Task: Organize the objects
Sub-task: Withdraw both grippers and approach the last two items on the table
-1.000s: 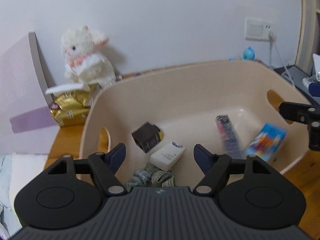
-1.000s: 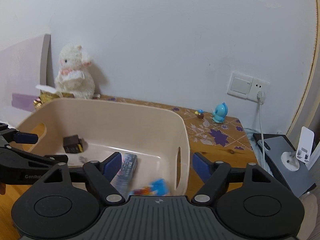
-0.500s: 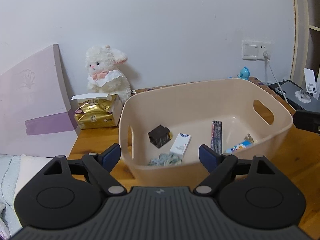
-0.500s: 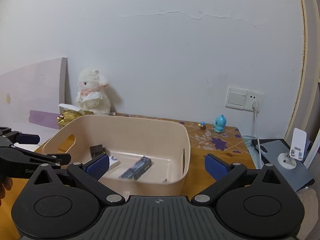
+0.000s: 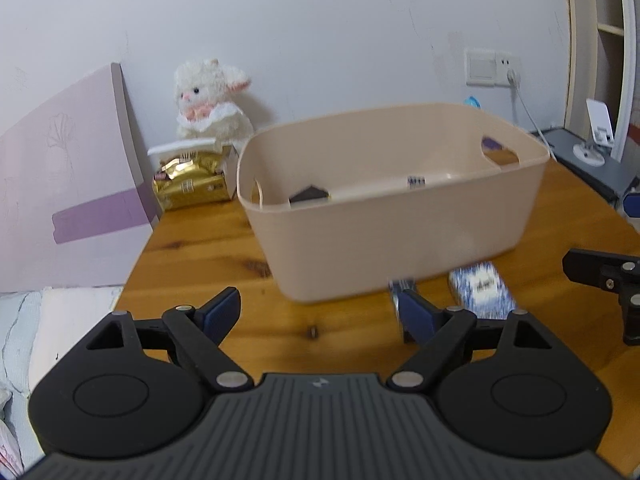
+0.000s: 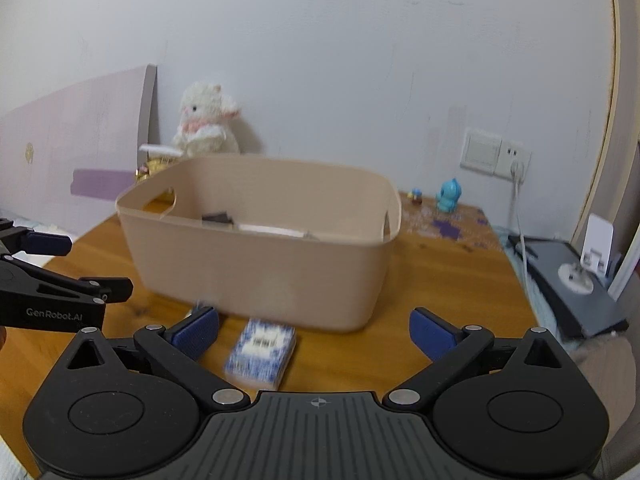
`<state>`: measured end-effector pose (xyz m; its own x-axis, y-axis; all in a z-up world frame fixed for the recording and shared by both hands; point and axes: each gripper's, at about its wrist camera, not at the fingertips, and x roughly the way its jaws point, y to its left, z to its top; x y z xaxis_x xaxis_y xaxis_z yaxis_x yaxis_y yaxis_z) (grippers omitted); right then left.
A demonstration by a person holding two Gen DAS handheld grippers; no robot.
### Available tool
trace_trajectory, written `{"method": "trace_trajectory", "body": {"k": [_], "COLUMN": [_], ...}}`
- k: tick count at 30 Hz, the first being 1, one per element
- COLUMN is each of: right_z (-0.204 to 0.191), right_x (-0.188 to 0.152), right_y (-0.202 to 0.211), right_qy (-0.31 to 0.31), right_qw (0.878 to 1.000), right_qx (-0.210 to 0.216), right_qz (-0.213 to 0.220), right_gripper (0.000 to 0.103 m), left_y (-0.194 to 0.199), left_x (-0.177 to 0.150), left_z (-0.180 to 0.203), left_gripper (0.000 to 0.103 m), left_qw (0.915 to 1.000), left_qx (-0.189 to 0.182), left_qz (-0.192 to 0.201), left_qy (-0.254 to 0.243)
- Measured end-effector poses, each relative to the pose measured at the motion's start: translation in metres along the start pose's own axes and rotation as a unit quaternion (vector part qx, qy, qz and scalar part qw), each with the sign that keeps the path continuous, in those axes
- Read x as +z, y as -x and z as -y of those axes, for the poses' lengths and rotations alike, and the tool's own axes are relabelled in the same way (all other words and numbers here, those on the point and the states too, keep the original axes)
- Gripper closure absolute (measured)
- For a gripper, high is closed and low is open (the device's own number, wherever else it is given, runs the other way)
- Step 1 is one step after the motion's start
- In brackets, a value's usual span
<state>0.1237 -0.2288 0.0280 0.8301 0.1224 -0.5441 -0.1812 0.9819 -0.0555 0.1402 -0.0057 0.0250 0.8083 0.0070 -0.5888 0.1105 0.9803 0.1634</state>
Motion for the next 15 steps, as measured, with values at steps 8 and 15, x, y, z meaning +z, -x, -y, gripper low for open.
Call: {"method": "trace_trajectory", "body": {"k": [8,15], "right_z": [-0.004,-0.013], "right_x": [-0.031,-0.046], "right_y": [-0.013,-0.030], "right_qy": [0.003,0.014], "right_qw": [0.999,0.997], "right_qx": [0.008,0.015], "right_qz": [-0.043,-0.072], "right_gripper": [0.000,0.000], "left_y": [-0.012,-0.030], "left_x": [-0.027,-0.043], "left_z": [0.007,0.009], "left_gripper": [0.016,0.016], "left_qw": [0.9994,0.9978], "left_qx": [-0.009,-0.016], "left_qz": [-0.032,-0.063], "left_qy": [-0.012,-0.012]}}
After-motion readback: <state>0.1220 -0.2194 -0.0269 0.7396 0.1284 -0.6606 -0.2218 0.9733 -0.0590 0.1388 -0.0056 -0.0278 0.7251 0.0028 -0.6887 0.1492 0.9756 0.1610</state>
